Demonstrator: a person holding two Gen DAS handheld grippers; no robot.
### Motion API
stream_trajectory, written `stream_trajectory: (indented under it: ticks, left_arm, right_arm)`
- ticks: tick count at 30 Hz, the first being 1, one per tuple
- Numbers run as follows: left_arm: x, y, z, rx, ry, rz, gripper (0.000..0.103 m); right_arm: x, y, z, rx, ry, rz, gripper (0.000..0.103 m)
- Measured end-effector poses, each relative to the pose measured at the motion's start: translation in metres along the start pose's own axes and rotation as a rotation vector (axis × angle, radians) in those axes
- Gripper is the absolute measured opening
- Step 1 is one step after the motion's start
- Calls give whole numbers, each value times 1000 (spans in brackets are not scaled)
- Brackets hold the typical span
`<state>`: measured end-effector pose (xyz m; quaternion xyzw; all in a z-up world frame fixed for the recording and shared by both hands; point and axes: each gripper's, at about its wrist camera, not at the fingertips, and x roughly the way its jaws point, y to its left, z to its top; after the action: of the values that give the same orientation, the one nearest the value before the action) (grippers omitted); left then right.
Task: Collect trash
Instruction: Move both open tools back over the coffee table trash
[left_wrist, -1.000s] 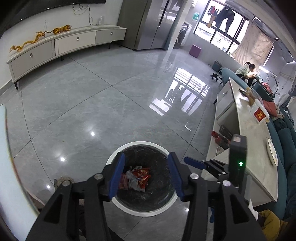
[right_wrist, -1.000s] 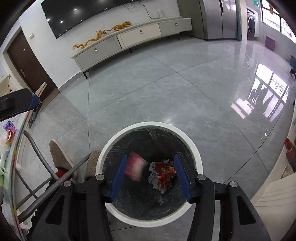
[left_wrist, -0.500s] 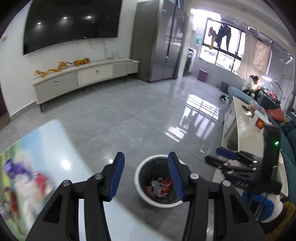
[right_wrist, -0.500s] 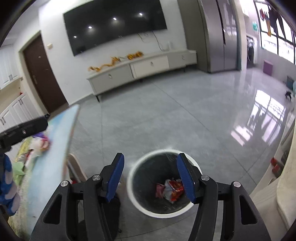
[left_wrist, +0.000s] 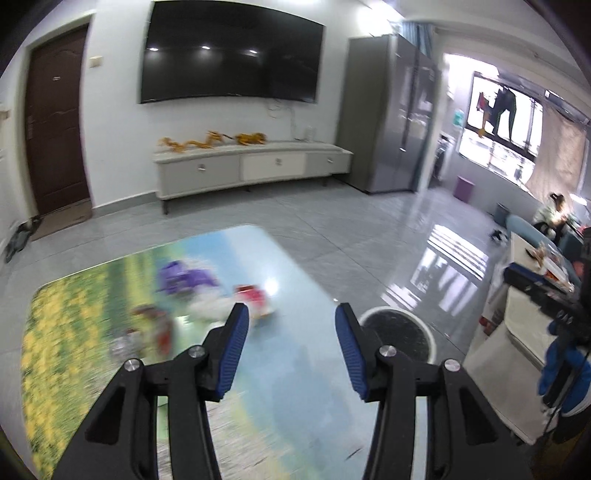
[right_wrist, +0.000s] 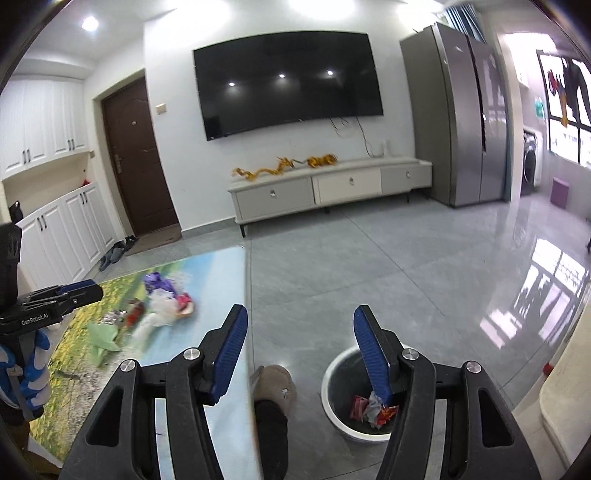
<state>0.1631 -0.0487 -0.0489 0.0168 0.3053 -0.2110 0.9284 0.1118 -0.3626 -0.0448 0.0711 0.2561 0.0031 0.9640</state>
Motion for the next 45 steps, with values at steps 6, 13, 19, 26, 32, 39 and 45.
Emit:
stream_trajectory:
  ticks: [6, 13, 19, 26, 32, 39, 45]
  left_arm:
    - [-51, 64, -31, -71, -37, 113, 47]
    - [-79, 112, -71, -155, -21, 168, 47]
    - [-81, 129, -88, -198, 6, 175, 46]
    - [-59, 152, -90, -243, 55, 174, 46]
    - [-21, 176, -73, -276, 114, 130, 46]
    - [52, 202, -42, -297, 239, 36, 46]
    - [107, 216, -35, -289, 369, 33, 46]
  right_arm:
    - [-19, 34, 6, -47, -18, 39, 59]
    - [-16, 69, 6, -97, -1, 96, 59]
    - [-1, 91, 6, -133, 38, 154, 59]
    - [40, 117, 5, -167, 105, 223, 56]
    - [87, 141, 2, -190, 189, 294, 50]
    - [136, 166, -6, -240, 281, 353, 47]
    - [174, 190, -14, -277, 344, 398, 47]
